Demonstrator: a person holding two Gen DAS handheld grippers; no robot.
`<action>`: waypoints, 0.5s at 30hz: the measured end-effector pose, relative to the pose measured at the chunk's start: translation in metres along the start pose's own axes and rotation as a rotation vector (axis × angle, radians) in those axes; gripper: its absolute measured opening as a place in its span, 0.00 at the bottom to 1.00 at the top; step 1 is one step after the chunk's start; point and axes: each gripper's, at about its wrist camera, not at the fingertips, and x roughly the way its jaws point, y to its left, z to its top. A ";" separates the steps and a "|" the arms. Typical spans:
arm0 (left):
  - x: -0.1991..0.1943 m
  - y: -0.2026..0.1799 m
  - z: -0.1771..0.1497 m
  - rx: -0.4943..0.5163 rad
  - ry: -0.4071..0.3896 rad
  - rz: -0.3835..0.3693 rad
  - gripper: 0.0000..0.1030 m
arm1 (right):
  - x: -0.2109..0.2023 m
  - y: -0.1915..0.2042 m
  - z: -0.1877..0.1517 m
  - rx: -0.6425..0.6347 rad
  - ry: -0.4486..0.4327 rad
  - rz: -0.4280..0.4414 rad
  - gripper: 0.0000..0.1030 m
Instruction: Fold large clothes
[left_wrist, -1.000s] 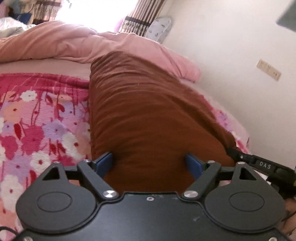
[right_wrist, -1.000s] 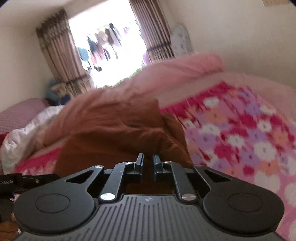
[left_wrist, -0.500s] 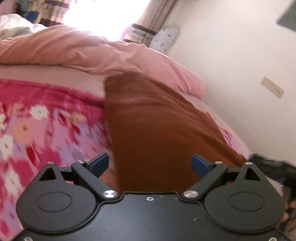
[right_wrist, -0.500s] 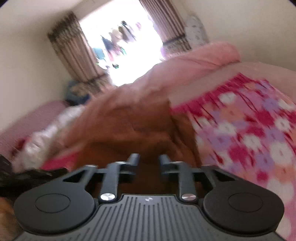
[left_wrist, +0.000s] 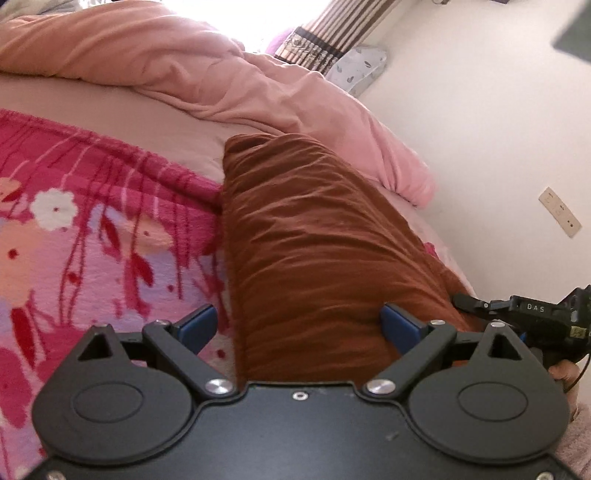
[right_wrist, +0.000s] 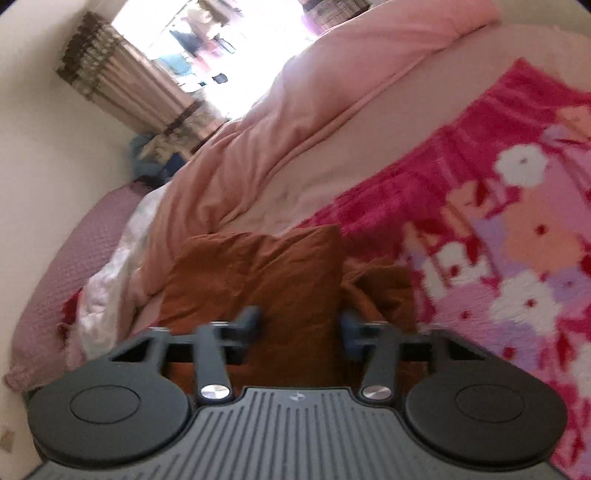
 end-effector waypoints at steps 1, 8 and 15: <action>-0.001 -0.003 0.001 0.013 -0.001 -0.004 0.94 | -0.003 0.003 -0.002 -0.004 -0.008 0.012 0.09; 0.014 -0.023 -0.001 0.089 0.012 -0.007 0.96 | -0.046 0.011 -0.008 -0.071 -0.172 -0.057 0.06; 0.028 -0.014 -0.007 0.044 0.041 -0.017 0.98 | -0.010 -0.047 -0.032 0.075 -0.131 -0.101 0.08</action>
